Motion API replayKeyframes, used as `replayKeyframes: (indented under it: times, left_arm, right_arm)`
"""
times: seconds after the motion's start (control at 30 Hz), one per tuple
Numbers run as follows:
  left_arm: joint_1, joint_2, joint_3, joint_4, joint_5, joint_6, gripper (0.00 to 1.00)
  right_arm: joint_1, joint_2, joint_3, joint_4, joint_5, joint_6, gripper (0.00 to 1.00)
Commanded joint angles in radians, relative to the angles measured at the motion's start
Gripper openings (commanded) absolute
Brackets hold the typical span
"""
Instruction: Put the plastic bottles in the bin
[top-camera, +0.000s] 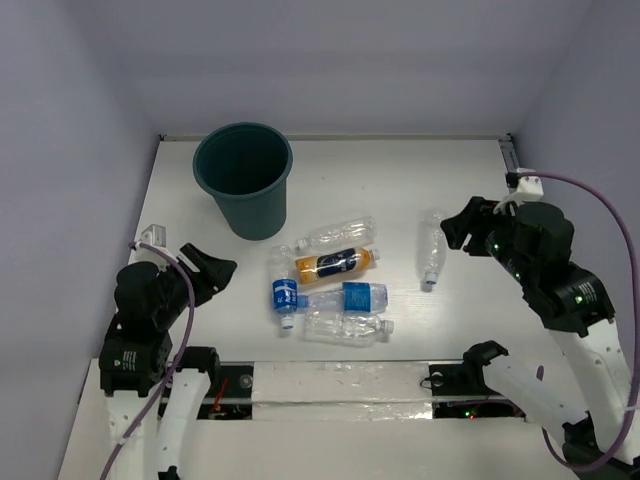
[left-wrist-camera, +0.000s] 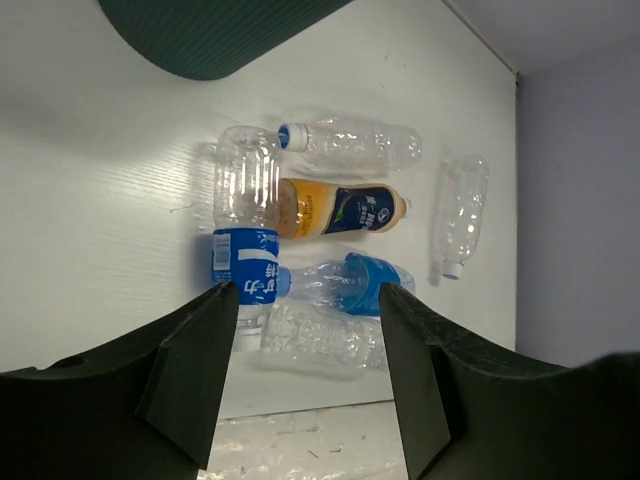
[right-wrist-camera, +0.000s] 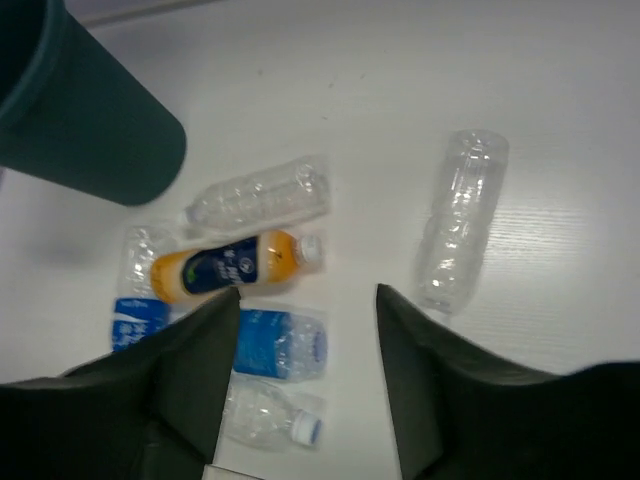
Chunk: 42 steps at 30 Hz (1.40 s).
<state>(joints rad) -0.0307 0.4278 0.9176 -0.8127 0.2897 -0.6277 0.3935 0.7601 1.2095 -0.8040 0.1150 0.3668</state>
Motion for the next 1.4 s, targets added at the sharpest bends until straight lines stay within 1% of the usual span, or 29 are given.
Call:
replayKeyframes:
  times: [0.0, 0.03, 0.07, 0.1, 0.13, 0.17, 0.2, 0.27, 0.37, 0.43, 0.47, 0.5, 0.53, 0.57, 0.6, 0.63, 0.67, 0.7, 0.73, 0.77, 0.8, 0.83, 0.87, 0.93, 1.0, 1.13, 1.23, 1.37]
  left_arm:
    - [0.003, -0.017, -0.055, 0.047, 0.069, -0.01, 0.55]
    - [0.003, -0.015, -0.077, 0.065, 0.087, -0.018, 0.51]
    - [0.003, -0.015, -0.107, 0.119, 0.107, -0.033, 0.46]
    - [0.003, -0.011, -0.167, 0.15, 0.147, -0.053, 0.33]
    - [0.003, -0.003, -0.193, 0.174, 0.16, -0.082, 0.26]
    - [0.003, 0.017, -0.216, 0.202, 0.169, -0.093, 0.18]
    - [0.003, 0.028, -0.248, 0.243, 0.175, -0.098, 0.02]
    - [0.003, 0.064, -0.26, 0.268, 0.158, -0.083, 0.0]
    - [-0.043, 0.138, -0.258, 0.316, 0.102, -0.082, 0.0]
    - [-0.148, 0.178, -0.258, 0.357, 0.001, -0.101, 0.0]
    - [-0.196, 0.224, -0.255, 0.366, -0.044, -0.113, 0.0]
    - [-0.301, 0.248, -0.244, 0.375, -0.134, -0.134, 0.0]
    - [-0.352, 0.3, -0.237, 0.371, -0.227, -0.164, 0.0]
    - [-0.398, 0.324, -0.229, 0.371, -0.228, -0.164, 0.05]
    - [-0.458, 0.342, -0.218, 0.365, -0.313, -0.191, 0.22]
    - [-0.472, 0.354, -0.217, 0.368, -0.342, -0.201, 0.32]
    - [-0.472, 0.377, -0.22, 0.375, -0.353, -0.205, 0.42]
    - [-0.472, 0.388, -0.227, 0.401, -0.357, -0.205, 0.58]
    - [-0.482, 0.399, -0.232, 0.418, -0.357, -0.202, 0.64]
    - [-0.482, 0.431, -0.233, 0.434, -0.359, -0.199, 0.7]
    - [-0.482, 0.451, -0.23, 0.457, -0.366, -0.195, 0.77]
    - [-0.492, 0.474, -0.226, 0.464, -0.373, -0.187, 0.8]
    - [-0.492, 0.52, -0.218, 0.475, -0.379, -0.179, 0.82]
    - [-0.492, 0.566, -0.194, 0.491, -0.406, -0.165, 0.85]
    - [-0.502, 0.626, -0.18, 0.509, -0.437, -0.145, 0.86]
    - [-0.502, 0.742, -0.172, 0.547, -0.435, -0.115, 0.87]
    - [-0.502, 0.805, -0.174, 0.589, -0.422, -0.101, 0.87]
    - [-0.502, 0.874, -0.166, 0.621, -0.423, -0.079, 0.86]
  right_arm:
    - [-0.004, 0.012, -0.039, 0.005, -0.014, 0.014, 0.48]
    - [-0.004, 0.013, -0.047, 0.008, -0.014, 0.015, 0.37]
    - [-0.004, 0.019, -0.054, 0.012, -0.008, 0.02, 0.14]
    - [-0.004, 0.022, -0.059, 0.015, -0.005, 0.023, 0.05]
    - [-0.004, 0.025, -0.064, 0.022, 0.002, 0.023, 0.0]
    - [-0.004, 0.028, -0.077, 0.026, 0.002, 0.023, 0.0]
    - [-0.014, 0.039, -0.085, 0.04, -0.008, 0.023, 0.0]
    - [-0.05, 0.051, -0.094, 0.054, -0.044, 0.024, 0.0]
    - [-0.114, 0.097, -0.108, 0.095, -0.081, 0.018, 0.0]
    - [-0.166, 0.143, -0.103, 0.118, -0.104, 0.014, 0.0]
    - [-0.166, 0.157, -0.102, 0.124, -0.106, 0.015, 0.0]
    - [-0.177, 0.166, -0.1, 0.135, -0.106, 0.021, 0.0]
    - [-0.177, 0.183, -0.099, 0.147, -0.106, 0.026, 0.01]
    - [-0.177, 0.189, -0.1, 0.147, -0.106, 0.032, 0.05]
    - [-0.186, 0.196, -0.103, 0.161, -0.106, 0.038, 0.11]
    - [-0.186, 0.2, -0.11, 0.167, -0.106, 0.041, 0.19]
    - [-0.186, 0.211, -0.12, 0.17, -0.106, 0.043, 0.39]
    - [-0.196, 0.215, -0.129, 0.181, -0.106, 0.049, 0.51]
    - [-0.196, 0.217, -0.14, 0.19, -0.106, 0.053, 0.6]
    - [-0.206, 0.222, -0.165, 0.215, -0.139, 0.055, 0.72]
    - [-0.206, 0.229, -0.175, 0.224, -0.146, 0.064, 0.78]
    - [-0.231, 0.238, -0.183, 0.229, -0.15, 0.067, 0.82]
    - [-0.231, 0.249, -0.191, 0.233, -0.153, 0.069, 0.88]
    - [-0.272, 0.283, -0.206, 0.252, -0.153, 0.067, 0.93]
    - [-0.295, 0.309, -0.215, 0.27, -0.161, 0.078, 0.94]
    - [-0.331, 0.41, -0.205, 0.292, -0.182, 0.103, 0.96]
    - [-0.372, 0.491, -0.193, 0.31, -0.182, 0.118, 0.97]
    - [-0.387, 0.592, -0.173, 0.338, -0.189, 0.124, 0.98]
